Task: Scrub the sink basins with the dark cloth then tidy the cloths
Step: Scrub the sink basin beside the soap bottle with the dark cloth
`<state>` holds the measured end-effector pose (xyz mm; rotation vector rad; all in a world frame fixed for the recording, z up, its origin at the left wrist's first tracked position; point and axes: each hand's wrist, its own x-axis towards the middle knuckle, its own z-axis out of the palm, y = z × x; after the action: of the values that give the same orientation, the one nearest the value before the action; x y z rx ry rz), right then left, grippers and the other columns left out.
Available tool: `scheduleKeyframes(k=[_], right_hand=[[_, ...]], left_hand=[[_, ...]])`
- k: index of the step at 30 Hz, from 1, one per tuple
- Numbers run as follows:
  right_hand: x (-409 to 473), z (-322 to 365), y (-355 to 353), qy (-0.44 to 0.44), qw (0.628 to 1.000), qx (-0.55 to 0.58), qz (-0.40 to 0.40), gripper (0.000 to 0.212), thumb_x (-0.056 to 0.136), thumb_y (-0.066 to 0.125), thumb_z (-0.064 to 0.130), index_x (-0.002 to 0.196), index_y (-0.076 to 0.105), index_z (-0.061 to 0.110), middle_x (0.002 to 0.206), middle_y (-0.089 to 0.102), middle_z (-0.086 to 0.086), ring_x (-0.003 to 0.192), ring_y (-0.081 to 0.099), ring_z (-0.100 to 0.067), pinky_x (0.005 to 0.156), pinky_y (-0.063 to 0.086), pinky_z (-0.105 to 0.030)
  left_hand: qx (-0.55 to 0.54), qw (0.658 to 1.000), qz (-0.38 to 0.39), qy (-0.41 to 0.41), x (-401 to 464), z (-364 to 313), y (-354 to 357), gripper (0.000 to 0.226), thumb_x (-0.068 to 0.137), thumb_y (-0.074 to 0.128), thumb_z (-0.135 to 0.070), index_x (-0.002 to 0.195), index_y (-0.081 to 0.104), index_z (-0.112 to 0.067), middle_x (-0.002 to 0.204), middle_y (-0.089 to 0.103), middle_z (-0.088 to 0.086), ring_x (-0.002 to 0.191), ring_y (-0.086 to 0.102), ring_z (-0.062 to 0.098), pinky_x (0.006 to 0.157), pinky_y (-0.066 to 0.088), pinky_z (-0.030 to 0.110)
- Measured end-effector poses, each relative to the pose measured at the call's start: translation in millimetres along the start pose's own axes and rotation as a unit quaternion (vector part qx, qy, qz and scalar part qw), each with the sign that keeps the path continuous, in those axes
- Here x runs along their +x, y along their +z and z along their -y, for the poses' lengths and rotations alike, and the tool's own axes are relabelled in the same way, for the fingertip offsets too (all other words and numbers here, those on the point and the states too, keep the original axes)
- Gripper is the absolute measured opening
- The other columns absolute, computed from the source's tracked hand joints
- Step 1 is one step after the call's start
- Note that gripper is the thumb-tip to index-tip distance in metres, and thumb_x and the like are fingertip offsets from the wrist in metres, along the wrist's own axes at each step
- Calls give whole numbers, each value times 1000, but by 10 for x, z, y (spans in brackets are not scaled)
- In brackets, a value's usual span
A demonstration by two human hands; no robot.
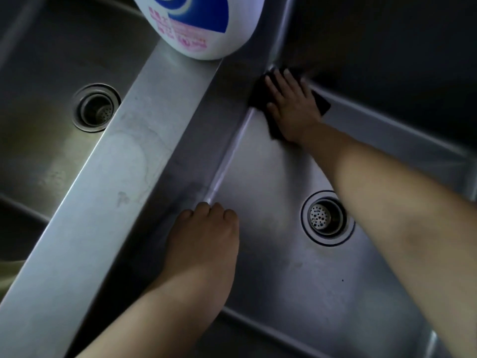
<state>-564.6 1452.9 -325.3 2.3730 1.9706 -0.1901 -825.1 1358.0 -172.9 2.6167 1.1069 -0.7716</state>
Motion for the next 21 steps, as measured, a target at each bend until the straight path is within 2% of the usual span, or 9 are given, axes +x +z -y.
scheduleKeyframes(k=[6, 11, 15, 18, 19, 21], right_hand=[[-145, 220, 1, 40, 999, 15, 11, 58, 100, 28, 38, 152, 7, 21, 160, 2, -7, 146, -4, -26, 116, -3, -44], [-827, 614, 119, -7, 999, 30, 23, 59, 98, 29, 44, 151, 13, 23, 159, 8, -8, 146, 0, -28, 116, 0, -46], [-1502, 873, 221, -66, 997, 30, 26, 61, 93, 33, 47, 148, 27, 22, 155, 24, -12, 144, 15, -33, 115, 9, -50], [-2128, 1090, 324, -114, 991, 50, 40, 63, 91, 37, 47, 148, 28, 22, 155, 25, -12, 144, 16, -34, 115, 11, -53], [-2355, 1153, 347, -129, 989, 55, 50, 63, 90, 38, 46, 148, 27, 23, 155, 24, -12, 144, 15, -33, 115, 11, -53], [-2795, 1232, 359, -170, 981, 51, 78, 62, 89, 37, 48, 147, 28, 25, 155, 25, -11, 144, 16, -33, 114, 12, -52]], left_hand=[[14, 1000, -17, -18, 25, 34, 11, 26, 95, 46, -26, 120, 43, -22, 128, 47, 0, 120, 40, 23, 96, 33, 35], [17, 999, -26, -26, 23, 45, 6, 24, 94, 48, -25, 118, 46, -19, 124, 51, 3, 118, 42, 24, 94, 36, 35], [9, 999, -47, -24, -2, 25, -9, 25, 96, 45, -21, 121, 50, -19, 125, 53, 3, 120, 43, 24, 93, 38, 35], [-30, 997, -73, -19, -62, 24, -72, 17, 93, 50, -18, 109, 55, -19, 116, 57, 4, 112, 48, 25, 80, 41, 34], [-25, 995, -100, 5, -89, 46, -96, 14, 87, 57, -16, 101, 57, -17, 108, 60, 5, 105, 51, 27, 73, 42, 34], [6, 990, -128, 50, -147, 104, -154, 22, 69, 74, -8, 84, 59, -13, 88, 63, 8, 87, 57, 30, 61, 43, 32]])
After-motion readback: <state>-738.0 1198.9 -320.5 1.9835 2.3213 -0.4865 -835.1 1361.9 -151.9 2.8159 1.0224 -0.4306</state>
